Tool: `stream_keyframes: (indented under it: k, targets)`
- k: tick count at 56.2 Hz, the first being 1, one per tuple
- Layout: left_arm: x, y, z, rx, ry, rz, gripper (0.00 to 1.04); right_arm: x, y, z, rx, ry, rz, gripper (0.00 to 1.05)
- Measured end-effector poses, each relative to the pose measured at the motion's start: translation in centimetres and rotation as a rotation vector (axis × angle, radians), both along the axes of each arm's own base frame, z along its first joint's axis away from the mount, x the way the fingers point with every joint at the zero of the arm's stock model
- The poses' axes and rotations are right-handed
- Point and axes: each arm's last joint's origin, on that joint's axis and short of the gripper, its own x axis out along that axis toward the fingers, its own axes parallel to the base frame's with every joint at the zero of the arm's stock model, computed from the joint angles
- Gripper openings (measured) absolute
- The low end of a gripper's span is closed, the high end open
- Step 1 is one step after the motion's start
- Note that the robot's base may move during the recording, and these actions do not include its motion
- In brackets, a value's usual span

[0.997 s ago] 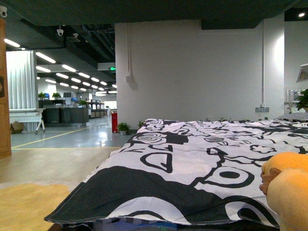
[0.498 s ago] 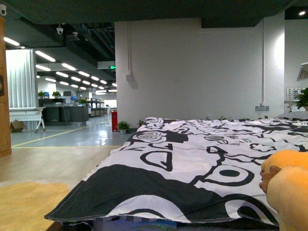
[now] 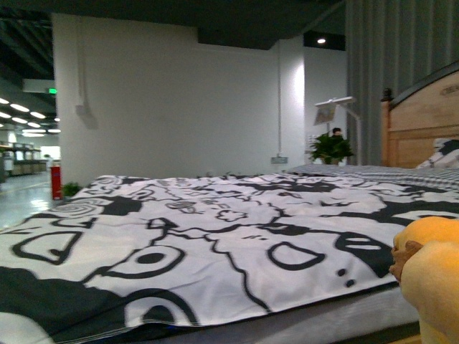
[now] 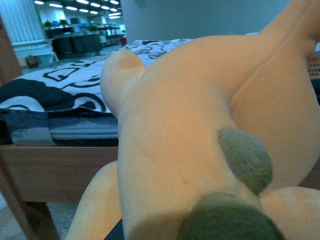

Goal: Put away toys

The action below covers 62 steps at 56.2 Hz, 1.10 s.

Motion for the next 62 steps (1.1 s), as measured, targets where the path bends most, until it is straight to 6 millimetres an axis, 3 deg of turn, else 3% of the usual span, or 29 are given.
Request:
stream_keyframes:
  k: [62]
  targets:
    - [0.0, 0.0, 0.0, 0.0, 0.0, 0.001, 0.99, -0.01, 0.0, 0.01, 0.0, -0.001, 0.0, 0.17]
